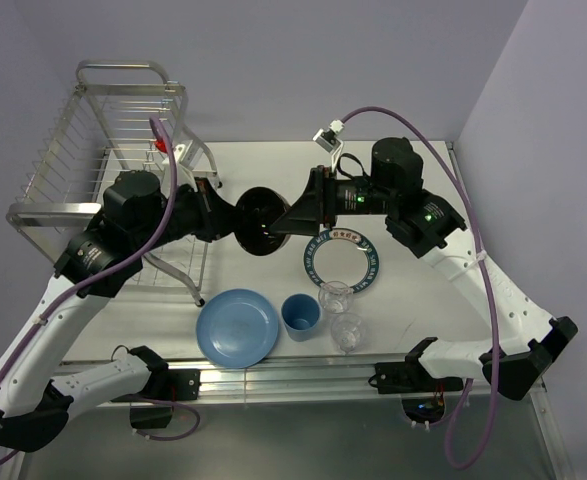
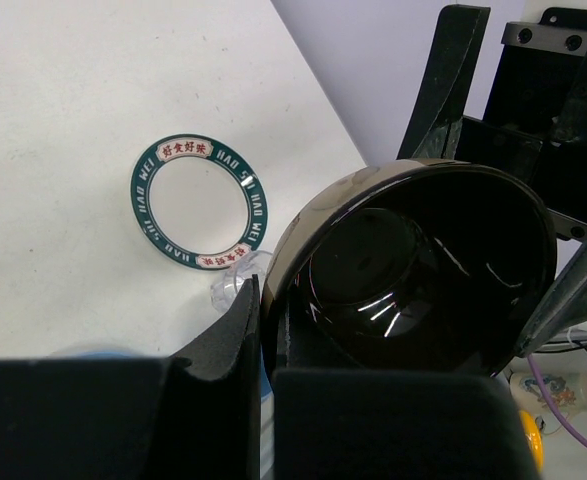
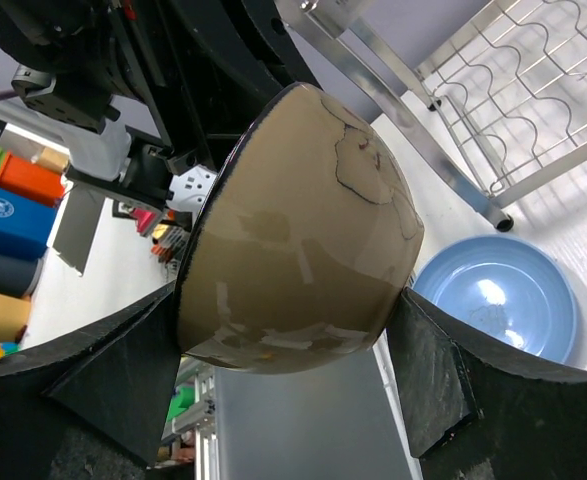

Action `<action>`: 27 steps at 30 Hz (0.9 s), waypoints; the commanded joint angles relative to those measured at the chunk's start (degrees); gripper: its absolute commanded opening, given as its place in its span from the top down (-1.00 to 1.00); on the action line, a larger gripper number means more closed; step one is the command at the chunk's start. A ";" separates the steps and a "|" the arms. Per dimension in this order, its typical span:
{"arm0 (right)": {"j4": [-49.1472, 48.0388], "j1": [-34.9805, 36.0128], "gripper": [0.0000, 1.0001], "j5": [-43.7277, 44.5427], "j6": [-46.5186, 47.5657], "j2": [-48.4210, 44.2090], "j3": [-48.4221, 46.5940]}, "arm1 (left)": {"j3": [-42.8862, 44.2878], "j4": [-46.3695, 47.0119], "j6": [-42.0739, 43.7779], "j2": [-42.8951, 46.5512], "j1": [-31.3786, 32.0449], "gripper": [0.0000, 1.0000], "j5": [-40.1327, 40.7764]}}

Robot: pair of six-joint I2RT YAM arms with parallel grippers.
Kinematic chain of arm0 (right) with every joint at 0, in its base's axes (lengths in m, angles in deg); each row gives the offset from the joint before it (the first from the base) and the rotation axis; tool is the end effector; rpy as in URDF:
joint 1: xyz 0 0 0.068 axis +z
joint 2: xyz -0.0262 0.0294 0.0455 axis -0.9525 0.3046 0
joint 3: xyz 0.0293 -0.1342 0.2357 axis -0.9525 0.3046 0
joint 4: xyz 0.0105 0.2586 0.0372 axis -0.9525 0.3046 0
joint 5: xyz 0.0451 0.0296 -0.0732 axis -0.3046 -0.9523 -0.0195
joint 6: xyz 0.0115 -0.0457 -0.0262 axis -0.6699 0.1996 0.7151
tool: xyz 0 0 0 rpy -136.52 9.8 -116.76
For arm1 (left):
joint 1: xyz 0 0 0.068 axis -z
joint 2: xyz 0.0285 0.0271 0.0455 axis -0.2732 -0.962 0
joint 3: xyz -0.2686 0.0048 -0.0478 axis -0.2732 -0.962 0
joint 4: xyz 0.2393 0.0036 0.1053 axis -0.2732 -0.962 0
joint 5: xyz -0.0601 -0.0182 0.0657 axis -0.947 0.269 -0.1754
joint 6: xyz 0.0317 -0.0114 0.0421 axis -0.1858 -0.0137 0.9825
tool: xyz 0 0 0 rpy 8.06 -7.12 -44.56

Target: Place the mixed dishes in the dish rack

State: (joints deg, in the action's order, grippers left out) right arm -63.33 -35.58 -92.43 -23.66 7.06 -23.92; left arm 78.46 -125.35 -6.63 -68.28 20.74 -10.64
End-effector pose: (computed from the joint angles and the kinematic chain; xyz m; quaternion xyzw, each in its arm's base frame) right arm 0.1892 0.1739 0.4552 -0.2687 0.6916 0.6020 0.2953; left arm 0.1483 -0.1211 0.4530 0.0856 0.7865 -0.4338 0.4311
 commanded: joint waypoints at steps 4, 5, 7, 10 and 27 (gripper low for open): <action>-7.09 0.49 1.00 -3.41 -1.39 -0.69 1.46 | 1.74 4.35 0.09 0.28 -0.48 1.00 -2.84; -7.00 0.49 1.00 -3.06 -1.39 -0.87 1.64 | 1.83 4.08 0.18 0.19 -0.48 1.00 -2.83; -6.91 0.49 1.00 -2.36 -1.30 -1.04 1.90 | 1.92 3.21 0.18 -0.07 -0.65 1.00 -2.57; -6.21 0.49 1.00 -1.48 -1.39 -1.13 2.17 | 1.49 2.94 -0.35 0.10 -1.09 0.73 -2.74; -6.21 0.49 1.00 2.31 -2.79 -1.49 1.82 | -0.36 2.15 -0.88 1.42 -3.99 -0.22 -4.15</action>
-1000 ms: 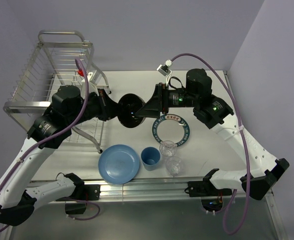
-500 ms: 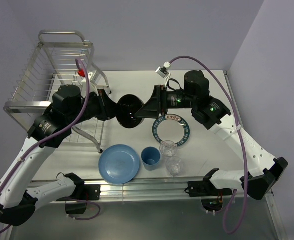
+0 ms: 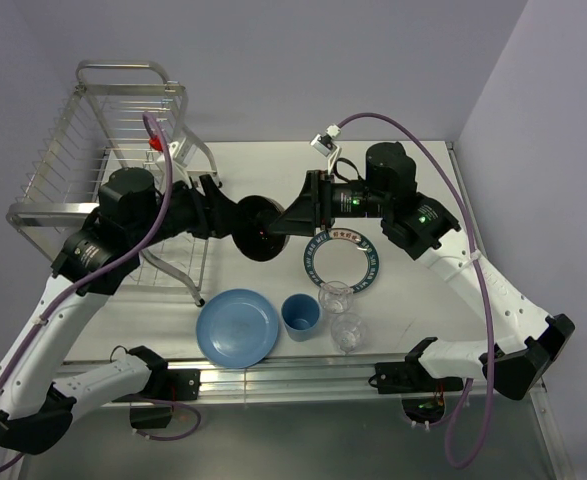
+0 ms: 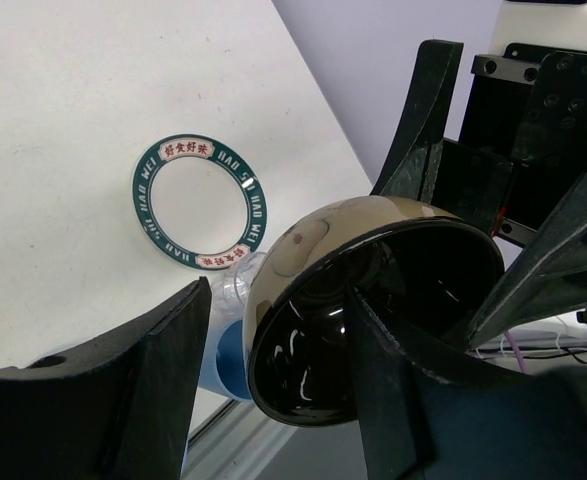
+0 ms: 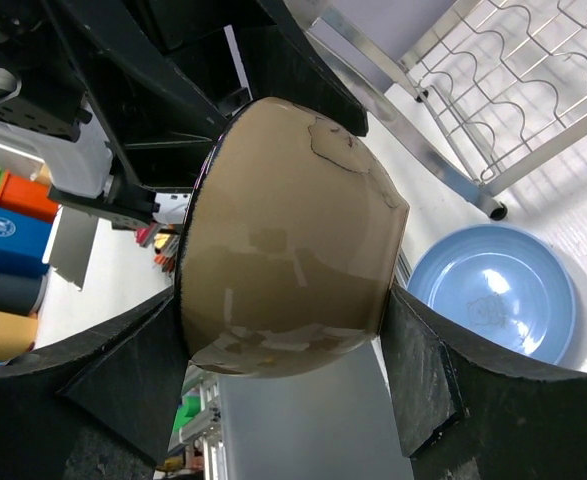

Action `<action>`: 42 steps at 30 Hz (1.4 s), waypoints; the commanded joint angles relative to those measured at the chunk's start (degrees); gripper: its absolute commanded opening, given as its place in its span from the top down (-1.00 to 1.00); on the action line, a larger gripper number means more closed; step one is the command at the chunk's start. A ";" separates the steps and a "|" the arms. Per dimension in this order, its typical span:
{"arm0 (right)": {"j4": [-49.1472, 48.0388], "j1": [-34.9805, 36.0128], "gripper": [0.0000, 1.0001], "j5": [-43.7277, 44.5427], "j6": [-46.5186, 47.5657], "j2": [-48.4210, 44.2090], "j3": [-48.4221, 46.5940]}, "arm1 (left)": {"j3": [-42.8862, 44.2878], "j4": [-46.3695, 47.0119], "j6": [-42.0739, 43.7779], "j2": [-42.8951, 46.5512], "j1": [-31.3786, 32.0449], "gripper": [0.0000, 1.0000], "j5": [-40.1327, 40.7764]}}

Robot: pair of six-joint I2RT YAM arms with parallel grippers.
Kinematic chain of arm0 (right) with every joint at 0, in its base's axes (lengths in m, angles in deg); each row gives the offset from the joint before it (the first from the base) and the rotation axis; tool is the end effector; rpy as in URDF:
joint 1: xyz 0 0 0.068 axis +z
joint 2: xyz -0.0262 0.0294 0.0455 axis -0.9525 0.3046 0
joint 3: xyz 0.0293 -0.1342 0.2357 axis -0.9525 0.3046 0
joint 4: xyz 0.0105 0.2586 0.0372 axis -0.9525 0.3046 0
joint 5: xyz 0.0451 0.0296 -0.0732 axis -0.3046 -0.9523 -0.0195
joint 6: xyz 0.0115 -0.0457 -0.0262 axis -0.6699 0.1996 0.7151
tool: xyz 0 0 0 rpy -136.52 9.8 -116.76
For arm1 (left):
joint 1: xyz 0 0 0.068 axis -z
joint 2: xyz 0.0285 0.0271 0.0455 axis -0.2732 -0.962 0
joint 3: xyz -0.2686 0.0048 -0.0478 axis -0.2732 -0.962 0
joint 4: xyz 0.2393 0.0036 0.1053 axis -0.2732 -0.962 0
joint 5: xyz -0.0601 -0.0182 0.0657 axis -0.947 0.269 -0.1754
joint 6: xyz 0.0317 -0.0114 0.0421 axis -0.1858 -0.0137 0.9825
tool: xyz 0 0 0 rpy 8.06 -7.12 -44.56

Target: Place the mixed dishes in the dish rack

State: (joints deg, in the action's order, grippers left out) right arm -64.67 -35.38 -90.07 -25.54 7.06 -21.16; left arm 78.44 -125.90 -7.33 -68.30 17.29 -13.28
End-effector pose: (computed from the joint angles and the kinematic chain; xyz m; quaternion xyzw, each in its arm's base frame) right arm 0.1937 0.1771 0.4415 -0.2424 0.7089 0.5963 0.2885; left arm 0.1540 -0.1130 0.4520 0.0704 0.7900 -0.4353 0.4260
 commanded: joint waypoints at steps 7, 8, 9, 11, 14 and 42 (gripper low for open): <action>-5.05 0.29 1.00 0.38 -1.79 -1.40 -0.50 | -1.39 3.13 -0.44 1.35 -0.98 -0.20 -2.73; -5.40 0.29 1.00 0.56 -1.88 -1.48 -0.41 | -1.39 3.13 -0.44 1.27 -1.07 -0.22 -2.82; -5.32 0.29 1.00 0.82 -1.88 -1.57 -0.58 | -1.31 3.05 -0.44 1.18 -1.07 -0.22 -2.83; -4.53 0.29 1.00 1.96 -1.62 -1.49 -1.02 | -1.31 2.79 -0.18 1.44 -0.98 -0.27 -2.83; -3.12 0.29 1.00 3.36 -0.83 -1.05 -1.55 | -1.13 1.99 0.26 1.97 -1.07 -0.39 -2.13; -3.29 0.29 1.00 15.15 14.20 13.71 -6.47 | 27.59 -4.77 -4.57 -3.30 -1.07 -0.57 -3.00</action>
State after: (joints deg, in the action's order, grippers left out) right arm -60.36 -35.38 -76.63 -14.76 19.00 -22.63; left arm 100.16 -132.57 -10.23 -70.81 16.46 -13.24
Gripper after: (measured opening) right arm 0.761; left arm 0.783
